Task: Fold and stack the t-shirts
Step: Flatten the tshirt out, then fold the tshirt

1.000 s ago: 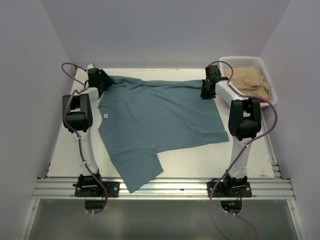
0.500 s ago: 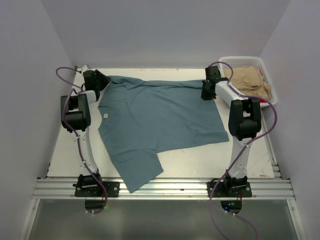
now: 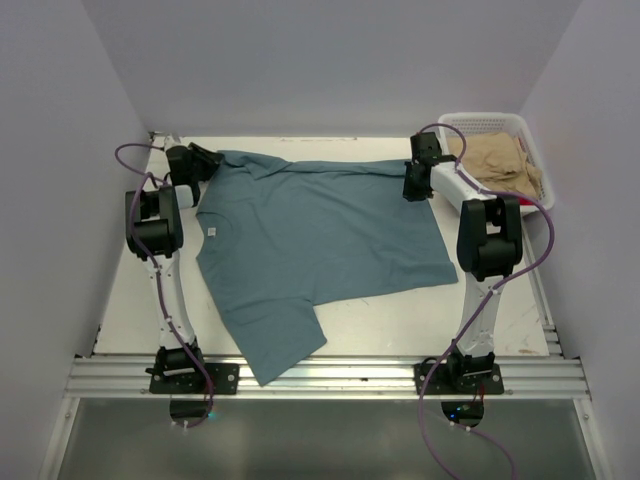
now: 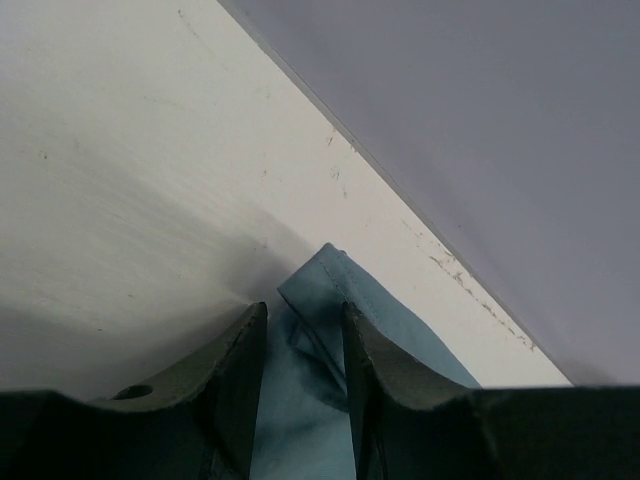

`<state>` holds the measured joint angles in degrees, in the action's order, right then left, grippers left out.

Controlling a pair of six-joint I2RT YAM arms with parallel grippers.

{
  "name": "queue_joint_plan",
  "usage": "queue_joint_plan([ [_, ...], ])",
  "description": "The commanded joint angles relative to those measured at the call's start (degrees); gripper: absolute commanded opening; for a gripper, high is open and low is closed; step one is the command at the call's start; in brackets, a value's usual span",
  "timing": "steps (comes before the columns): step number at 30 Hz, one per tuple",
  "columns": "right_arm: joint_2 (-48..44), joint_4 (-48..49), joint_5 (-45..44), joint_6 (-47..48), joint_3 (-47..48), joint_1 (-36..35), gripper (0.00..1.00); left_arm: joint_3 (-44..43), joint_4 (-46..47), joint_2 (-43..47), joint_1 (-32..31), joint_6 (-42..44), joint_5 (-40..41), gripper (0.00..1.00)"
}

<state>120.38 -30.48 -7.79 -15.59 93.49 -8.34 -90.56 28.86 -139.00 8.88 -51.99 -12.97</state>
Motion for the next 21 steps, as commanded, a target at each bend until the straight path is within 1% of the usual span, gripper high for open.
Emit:
queue_joint_plan([
  [1, -0.9, -0.7, -0.7, 0.7, 0.1, 0.0, 0.0, -1.8, 4.5, -0.9, 0.5, -1.5, -1.9, 0.39],
  [4, -0.9, -0.6, -0.7, 0.7, -0.2, 0.1, 0.0, -1.2, 5.5, -0.5, 0.6, -2.0, -2.7, 0.31],
  [5, -0.9, -0.5, -0.8, 0.7, -0.2, 0.1, 0.0, -0.7, 5.9, -0.3, 0.6, -2.1, -2.8, 0.26],
  [9, -0.9, -0.4, -0.4, 0.6, -0.2, 0.1, 0.0, 0.8, 6.7, 1.3, 0.6, -1.9, -2.9, 0.17],
  [12, -1.0, -0.4, -0.2, 0.4, -0.2, 0.0, 0.0, 1.3, 6.7, 2.2, 0.6, -1.4, -2.8, 0.13],
  [18, -1.3, -0.1, 0.1, 0.3, -0.7, 0.1, 0.0, 1.9, 6.8, 4.1, 0.5, -0.6, -2.8, 0.09],
  [21, -1.4, 0.0, 0.1, 0.3, -0.5, 0.1, 0.0, 2.2, 6.8, 5.2, 0.6, -0.1, -3.0, 0.05],
])
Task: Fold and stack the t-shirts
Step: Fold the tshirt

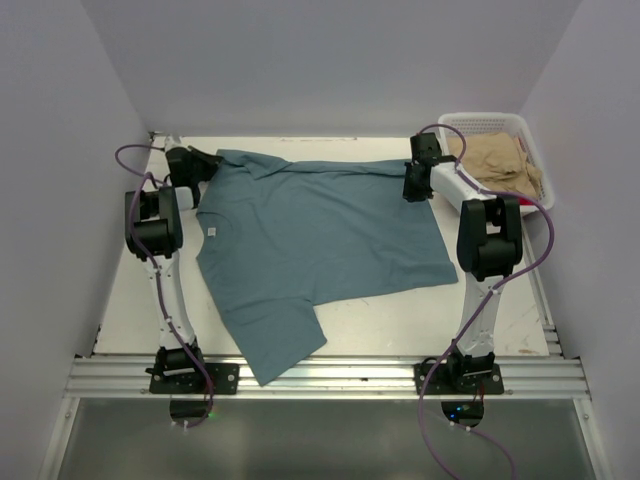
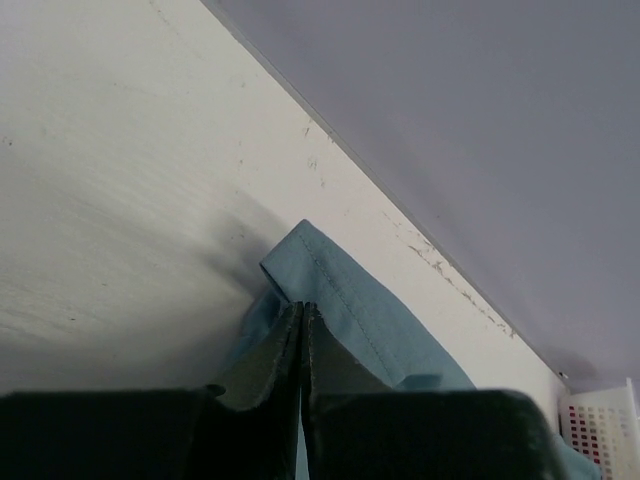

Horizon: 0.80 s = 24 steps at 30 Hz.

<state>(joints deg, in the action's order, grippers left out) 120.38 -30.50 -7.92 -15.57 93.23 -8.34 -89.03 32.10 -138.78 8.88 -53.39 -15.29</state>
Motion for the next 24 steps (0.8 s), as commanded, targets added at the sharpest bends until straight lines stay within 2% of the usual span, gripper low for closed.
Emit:
queue_joint_plan([
  [1, -1.4, 0.0, 0.4, 0.3, -0.2, 0.1, 0.0, 1.0, 3.7, 5.5, 0.6, 1.4, -0.7, 0.04],
  [4, -1.1, 0.2, 0.4, 0.2, -0.1, 0.0, 0.0, 1.6, 4.5, 7.6, 0.5, 1.9, -0.7, 0.0],
  [8, -1.1, 0.1, 0.6, -0.1, -0.2, 0.1, 0.0, -1.0, 1.1, 7.7, 0.7, 3.5, 0.6, 0.0],
  [10, -1.3, 0.3, 0.6, -0.1, -0.6, 0.1, 0.0, -1.7, -0.1, 7.3, 0.7, 4.0, 1.7, 0.16],
  [11, -1.4, 0.4, 0.6, -0.1, -0.6, 0.0, 0.0, -2.1, -2.1, 6.9, 0.7, 4.3, 2.4, 0.3],
  [14, -1.4, 0.2, 0.5, -0.1, -0.8, 0.1, 0.0, -4.1, -6.1, 5.5, 0.6, 5.4, 4.8, 0.49],
  [17, -1.3, 0.2, 0.4, -0.1, -0.7, 0.1, 0.0, -5.8, -8.4, 4.4, 0.6, 6.2, 6.3, 0.52],
  [24, -1.1, -0.3, 0.0, -0.1, -0.4, 0.0, 0.0, -9.9, -9.7, 0.7, 0.6, 5.9, 5.5, 0.52],
])
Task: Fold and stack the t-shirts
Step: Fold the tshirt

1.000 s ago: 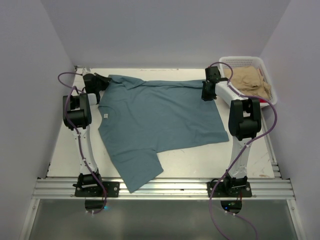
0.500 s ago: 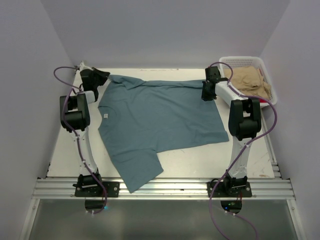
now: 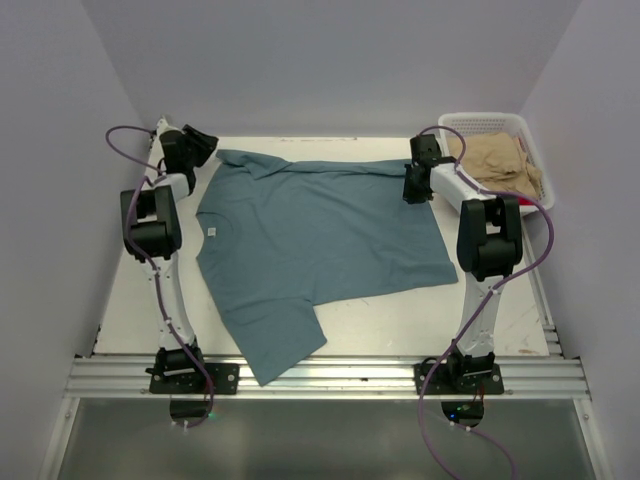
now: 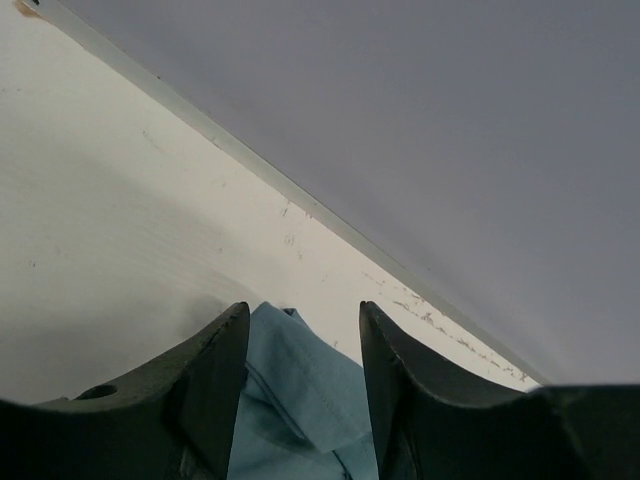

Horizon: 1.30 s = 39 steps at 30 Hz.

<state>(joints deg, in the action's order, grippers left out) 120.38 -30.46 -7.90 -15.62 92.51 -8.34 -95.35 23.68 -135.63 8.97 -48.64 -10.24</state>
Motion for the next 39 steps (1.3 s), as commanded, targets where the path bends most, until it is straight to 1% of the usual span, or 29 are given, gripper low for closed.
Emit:
queue_joint_plan([
  [1, -1.1, -0.3, -0.1, 0.0, 0.3, 0.1, 0.0, -3.9, -1.3, -2.8, 0.5, 0.7, 0.5, 0.51],
  [9, -1.0, -0.4, -0.5, 0.2, 0.3, 0.0, 0.0, -6.4, -2.8, -5.3, 0.6, 0.4, 0.5, 0.5],
  [15, -0.8, -0.3, -0.4, 0.3, 0.0, 0.1, 0.0, -5.2, -0.3, -5.5, 0.5, -0.6, -0.9, 0.49],
  [20, -0.8, -0.3, -0.7, 0.4, -0.3, 0.1, 0.0, -4.8, 3.2, -6.0, 0.6, -2.6, -3.6, 0.45],
  [24, -0.9, -0.3, -1.0, 0.6, -0.4, 0.0, 0.0, -5.1, 3.8, -6.8, 0.6, -3.6, -4.2, 0.43],
  [30, -0.8, -0.2, -1.0, 0.6, -0.4, 0.1, 0.0, -5.0, 2.5, -6.7, 0.6, -2.5, -3.3, 0.42],
  [33, -0.6, -0.1, -0.8, 0.5, -0.4, 0.0, 0.0, -4.9, 2.9, -6.8, 0.6, -2.7, -3.8, 0.4],
  [39, -0.7, -0.2, -0.9, 0.6, -0.7, 0.1, 0.0, -4.3, 2.2, -6.6, 0.6, -1.3, -2.8, 0.4],
])
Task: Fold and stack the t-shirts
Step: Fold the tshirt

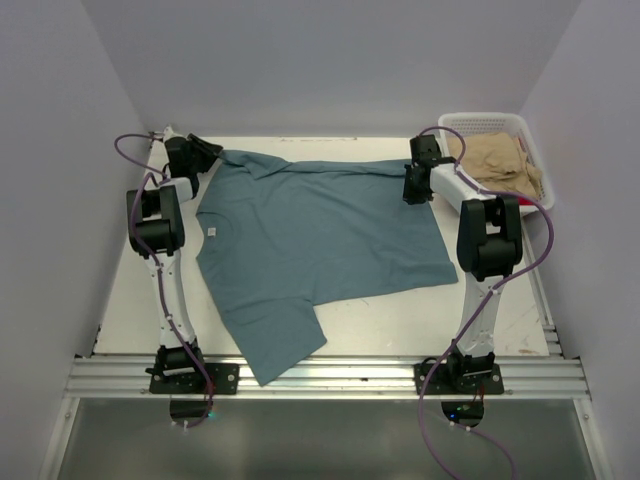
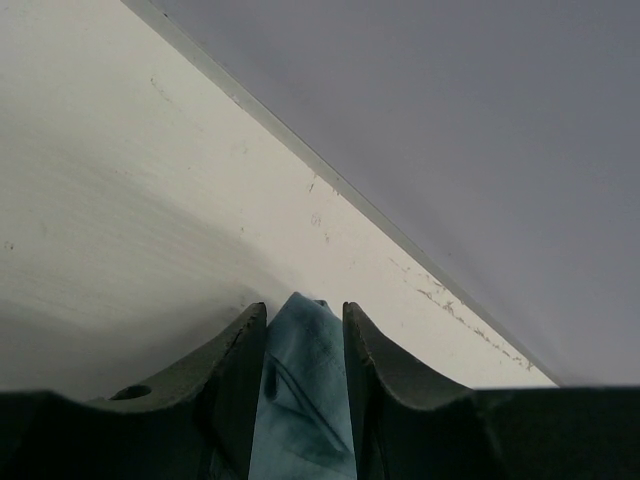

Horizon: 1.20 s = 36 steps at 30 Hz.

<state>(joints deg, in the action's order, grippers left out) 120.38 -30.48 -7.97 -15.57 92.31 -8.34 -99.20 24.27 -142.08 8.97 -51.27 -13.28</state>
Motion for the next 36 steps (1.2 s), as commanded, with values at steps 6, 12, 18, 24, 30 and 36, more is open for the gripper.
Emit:
queue_joint_plan([
  [6, -0.7, -0.1, -0.7, 0.6, -0.4, 0.1, 0.0, -0.3, -0.5, 0.1, 0.6, 3.3, 2.4, 0.42],
  [12, -0.5, -0.1, -0.5, 0.4, -0.2, 0.0, 0.0, -0.7, -1.4, -0.1, 0.6, 4.3, 3.0, 0.42],
  [18, -0.6, -0.3, -0.8, 0.5, -0.3, 0.0, 0.0, -1.0, 1.5, -1.4, 0.6, 1.9, 0.0, 0.43],
  [24, -0.7, -0.4, -1.0, 0.8, -0.3, 0.0, 0.0, -1.0, 6.0, -3.2, 0.6, -2.0, -3.6, 0.43],
  [30, -0.4, -0.4, -1.1, 0.9, -0.2, 0.1, 0.0, -0.4, 7.7, -3.1, 0.8, -2.5, -4.0, 0.35],
  [36, -0.1, -0.4, -1.2, 0.9, -0.2, 0.0, 0.0, 1.0, 8.3, -1.7, 0.7, -2.2, -3.8, 0.0],
])
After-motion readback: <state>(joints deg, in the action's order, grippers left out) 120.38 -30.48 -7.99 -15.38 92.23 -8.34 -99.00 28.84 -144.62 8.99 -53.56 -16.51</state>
